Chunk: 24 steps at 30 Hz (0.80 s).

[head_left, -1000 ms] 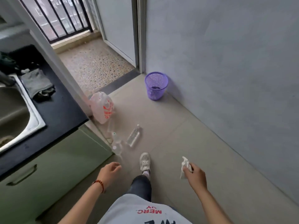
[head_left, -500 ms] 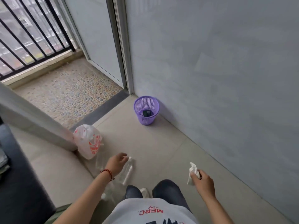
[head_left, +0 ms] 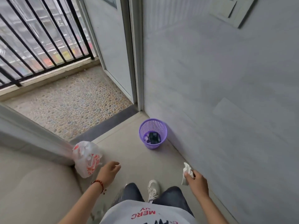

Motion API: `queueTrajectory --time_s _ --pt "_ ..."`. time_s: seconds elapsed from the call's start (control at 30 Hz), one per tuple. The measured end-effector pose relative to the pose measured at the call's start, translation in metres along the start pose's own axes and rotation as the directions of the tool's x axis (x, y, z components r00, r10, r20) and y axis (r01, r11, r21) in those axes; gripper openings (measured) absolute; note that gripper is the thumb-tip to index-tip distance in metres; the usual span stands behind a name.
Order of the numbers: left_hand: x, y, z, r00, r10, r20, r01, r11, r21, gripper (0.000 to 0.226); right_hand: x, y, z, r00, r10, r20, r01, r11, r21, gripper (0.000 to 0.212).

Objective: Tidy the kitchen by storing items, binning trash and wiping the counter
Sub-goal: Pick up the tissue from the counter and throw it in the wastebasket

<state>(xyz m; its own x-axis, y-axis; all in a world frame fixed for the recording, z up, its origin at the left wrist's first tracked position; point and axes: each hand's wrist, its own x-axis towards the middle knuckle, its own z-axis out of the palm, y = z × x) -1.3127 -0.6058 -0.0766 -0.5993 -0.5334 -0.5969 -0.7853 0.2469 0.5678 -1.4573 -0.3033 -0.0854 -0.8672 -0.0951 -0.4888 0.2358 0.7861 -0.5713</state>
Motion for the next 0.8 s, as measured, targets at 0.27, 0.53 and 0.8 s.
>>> queueTrajectory --time_s 0.27,0.53,0.8 --pt "0.043 0.013 0.002 0.997 -0.082 0.016 0.081 0.995 0.056 0.03 0.071 -0.062 0.013 0.993 -0.032 0.111 0.036 0.999 -0.039 0.038" --pt "0.098 0.029 -0.004 0.996 -0.084 0.033 0.082 0.995 0.062 0.029 0.138 -0.112 0.048 0.982 0.027 0.189 -0.006 0.994 -0.11 0.022" --pt "0.132 0.044 -0.009 0.998 -0.056 0.028 0.056 0.998 0.015 0.027 0.218 -0.194 0.085 0.996 0.005 0.091 0.006 0.994 -0.112 0.034"
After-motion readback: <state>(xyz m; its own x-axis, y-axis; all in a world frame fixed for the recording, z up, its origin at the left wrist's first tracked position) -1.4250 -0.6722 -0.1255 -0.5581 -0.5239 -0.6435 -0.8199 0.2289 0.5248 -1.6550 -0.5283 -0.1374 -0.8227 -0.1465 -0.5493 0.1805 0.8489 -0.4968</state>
